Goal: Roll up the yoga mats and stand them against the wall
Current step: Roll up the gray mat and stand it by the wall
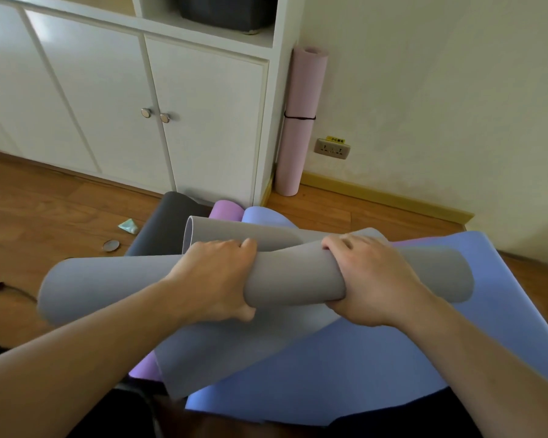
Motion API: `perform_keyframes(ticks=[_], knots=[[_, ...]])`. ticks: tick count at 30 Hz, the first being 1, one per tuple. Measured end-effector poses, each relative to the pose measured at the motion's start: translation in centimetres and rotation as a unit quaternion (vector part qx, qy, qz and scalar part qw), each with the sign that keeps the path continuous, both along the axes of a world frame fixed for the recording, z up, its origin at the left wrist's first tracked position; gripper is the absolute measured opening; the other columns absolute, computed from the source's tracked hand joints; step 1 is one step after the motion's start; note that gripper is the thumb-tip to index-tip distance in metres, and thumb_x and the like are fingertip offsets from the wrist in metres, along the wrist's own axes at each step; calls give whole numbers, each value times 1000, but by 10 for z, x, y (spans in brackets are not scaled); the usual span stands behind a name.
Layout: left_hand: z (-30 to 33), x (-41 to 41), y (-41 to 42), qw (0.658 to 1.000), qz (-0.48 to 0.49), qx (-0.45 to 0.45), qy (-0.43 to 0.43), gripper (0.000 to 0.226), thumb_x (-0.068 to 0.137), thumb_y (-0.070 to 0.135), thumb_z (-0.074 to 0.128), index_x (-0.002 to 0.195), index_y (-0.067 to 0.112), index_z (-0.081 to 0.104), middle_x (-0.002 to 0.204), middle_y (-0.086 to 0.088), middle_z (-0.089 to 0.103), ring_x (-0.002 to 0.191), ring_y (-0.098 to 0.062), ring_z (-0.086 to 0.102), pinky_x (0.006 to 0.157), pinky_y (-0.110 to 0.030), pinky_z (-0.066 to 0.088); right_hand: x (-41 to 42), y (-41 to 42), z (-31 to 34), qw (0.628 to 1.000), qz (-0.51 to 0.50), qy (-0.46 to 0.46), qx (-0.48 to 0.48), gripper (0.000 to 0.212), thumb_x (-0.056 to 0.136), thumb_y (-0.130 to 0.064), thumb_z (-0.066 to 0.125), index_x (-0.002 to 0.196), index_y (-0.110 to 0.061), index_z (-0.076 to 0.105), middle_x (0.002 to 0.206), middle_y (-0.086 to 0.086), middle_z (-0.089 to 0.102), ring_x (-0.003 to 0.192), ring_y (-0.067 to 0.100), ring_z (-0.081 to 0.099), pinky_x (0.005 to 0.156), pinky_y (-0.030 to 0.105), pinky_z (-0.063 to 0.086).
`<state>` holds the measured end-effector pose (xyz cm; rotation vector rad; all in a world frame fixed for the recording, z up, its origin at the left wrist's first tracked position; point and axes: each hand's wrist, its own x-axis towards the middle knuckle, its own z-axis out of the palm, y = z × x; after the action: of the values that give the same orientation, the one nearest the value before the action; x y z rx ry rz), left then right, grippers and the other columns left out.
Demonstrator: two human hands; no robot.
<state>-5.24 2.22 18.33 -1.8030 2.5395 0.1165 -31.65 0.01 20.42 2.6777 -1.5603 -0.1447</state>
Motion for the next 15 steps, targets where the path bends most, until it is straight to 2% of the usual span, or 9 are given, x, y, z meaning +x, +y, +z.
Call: perform_keyframes(ticks=[2,4,8,11,12,15], knots=[[0,0,-1,1000,19,20,9,74,66,79,71,121,33,49,112,12,68,95,-11,66,83,-34,59,5,4,-4,999,25,24,-34,85,72,-60,78,140,-29,38,132,-5,54,121,23,53,108,39,43],[3,1,-3,997,33,58,30,72,61,80,71,117,38,52,106,14,67,90,-8,64,82,-33,59,14,9,-5,996,35,39,-66,97,68,-61,85,145,-23,39,133,-1,54,121,25,53,111,42,42],[9,2,-4,988,29,142,47,72,55,81,75,112,40,57,103,17,66,91,-6,63,86,-34,59,20,14,-11,996,51,19,-64,72,71,-55,81,128,-25,48,120,-2,64,106,24,62,95,40,52],[4,2,1,983,23,173,53,77,56,80,77,118,42,52,109,18,64,95,-6,63,89,-36,58,21,18,-12,998,48,25,-31,60,70,-50,74,120,-27,50,108,-6,67,94,20,65,84,36,54],[1,0,4,986,17,156,46,79,57,81,75,120,42,48,112,18,63,98,-8,62,89,-37,57,21,18,-11,998,43,30,-17,56,71,-49,72,118,-28,49,105,-8,67,92,19,65,82,35,54],[-13,-13,12,999,-17,34,-7,79,64,80,71,123,35,43,117,13,60,106,-15,63,89,-39,56,20,13,-7,999,18,32,23,48,72,-49,69,110,-31,44,97,-9,64,85,19,64,72,36,53]])
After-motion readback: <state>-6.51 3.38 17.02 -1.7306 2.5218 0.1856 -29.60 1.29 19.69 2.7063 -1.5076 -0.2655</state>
